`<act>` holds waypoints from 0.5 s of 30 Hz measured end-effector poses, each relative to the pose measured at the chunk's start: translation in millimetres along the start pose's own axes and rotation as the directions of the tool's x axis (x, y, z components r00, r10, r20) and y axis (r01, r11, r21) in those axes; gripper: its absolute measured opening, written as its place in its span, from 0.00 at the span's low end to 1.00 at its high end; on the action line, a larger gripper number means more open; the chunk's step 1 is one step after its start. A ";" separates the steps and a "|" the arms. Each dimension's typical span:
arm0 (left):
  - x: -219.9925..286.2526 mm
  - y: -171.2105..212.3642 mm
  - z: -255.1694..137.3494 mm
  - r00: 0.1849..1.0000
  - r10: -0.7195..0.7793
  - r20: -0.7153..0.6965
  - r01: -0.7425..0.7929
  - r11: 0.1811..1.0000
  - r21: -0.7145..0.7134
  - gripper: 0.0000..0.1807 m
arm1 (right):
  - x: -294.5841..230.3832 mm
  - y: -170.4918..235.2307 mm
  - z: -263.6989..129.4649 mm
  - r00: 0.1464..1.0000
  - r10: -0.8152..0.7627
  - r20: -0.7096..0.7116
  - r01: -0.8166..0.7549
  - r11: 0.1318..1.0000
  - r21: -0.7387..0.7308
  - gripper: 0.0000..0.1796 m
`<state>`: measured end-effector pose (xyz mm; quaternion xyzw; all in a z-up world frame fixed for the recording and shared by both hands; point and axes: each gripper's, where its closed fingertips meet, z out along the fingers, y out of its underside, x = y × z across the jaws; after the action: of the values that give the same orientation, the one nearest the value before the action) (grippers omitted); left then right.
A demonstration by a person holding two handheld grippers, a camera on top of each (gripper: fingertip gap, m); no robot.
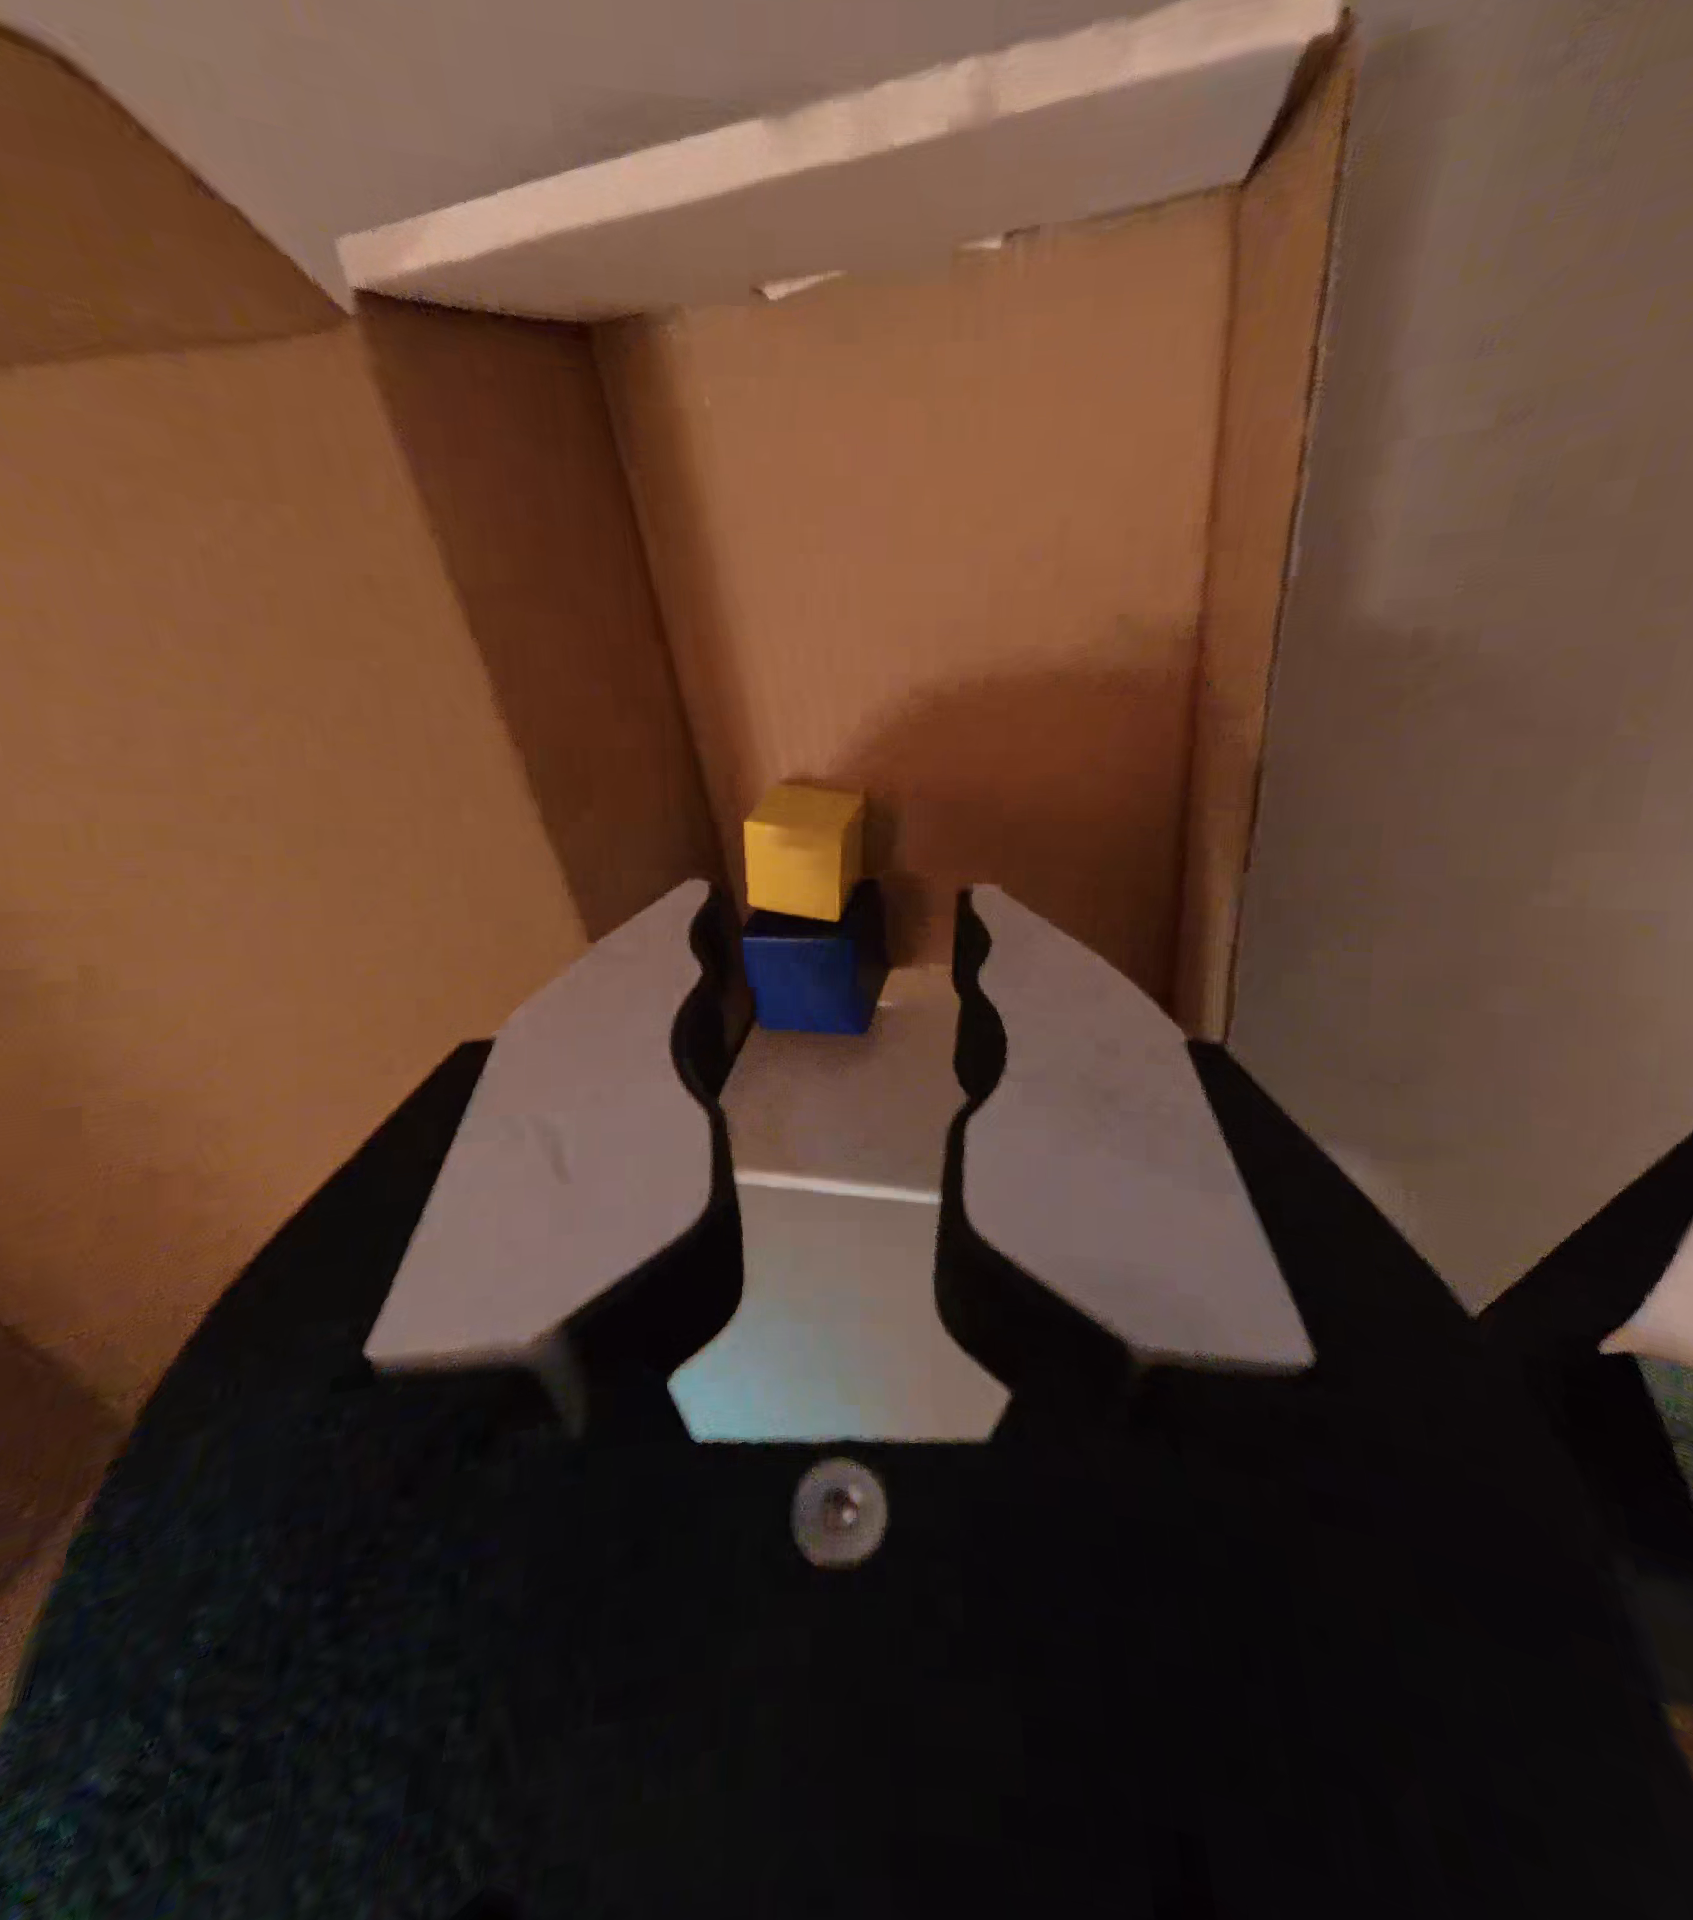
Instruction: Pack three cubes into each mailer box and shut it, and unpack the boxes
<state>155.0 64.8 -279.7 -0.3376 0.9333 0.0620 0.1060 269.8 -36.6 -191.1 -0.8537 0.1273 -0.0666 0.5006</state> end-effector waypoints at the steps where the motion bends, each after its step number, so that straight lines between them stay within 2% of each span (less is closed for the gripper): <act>1: 0.2 -0.8 4.9 1.000 0.025 0.002 -0.025 0.999 -0.043 0.22 | 0.3 2.1 -1.9 1.000 -0.009 0.007 0.009 1.000 0.004 0.41; 5: -10.1 9.0 21.5 0.995 0.102 0.023 -0.095 0.976 -0.197 0.22 | 5.3 9.3 -13.1 0.999 0.018 0.041 -0.019 1.000 0.007 0.42; 8: -2.9 11.9 33.8 0.995 0.089 -0.050 -0.098 0.971 -0.218 0.15 | 9.0 9.6 -19.1 0.997 0.050 0.059 -0.052 0.998 0.032 0.42; 9: -0.2 11.7 33.8 0.994 0.080 -0.074 -0.094 0.973 -0.209 0.12 | 8.7 10.7 -20.1 0.996 0.050 0.072 -0.052 0.998 0.028 0.42; 12: -3.8 5.0 31.1 0.996 0.053 -0.070 -0.062 0.989 -0.134 0.12 | 13.3 9.5 -23.1 0.997 0.051 0.066 -0.054 0.998 0.042 0.42; 15: -4.7 -7.3 16.1 0.997 -0.002 -0.074 0.003 1.000 0.004 0.12 | 9.4 3.3 -26.7 0.992 0.073 0.107 -0.082 0.994 0.079 0.42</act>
<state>165.8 65.1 -294.5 -0.3405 0.9363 0.0473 0.0724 271.9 -63.1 -181.0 -0.8289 0.1313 -0.0080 0.5437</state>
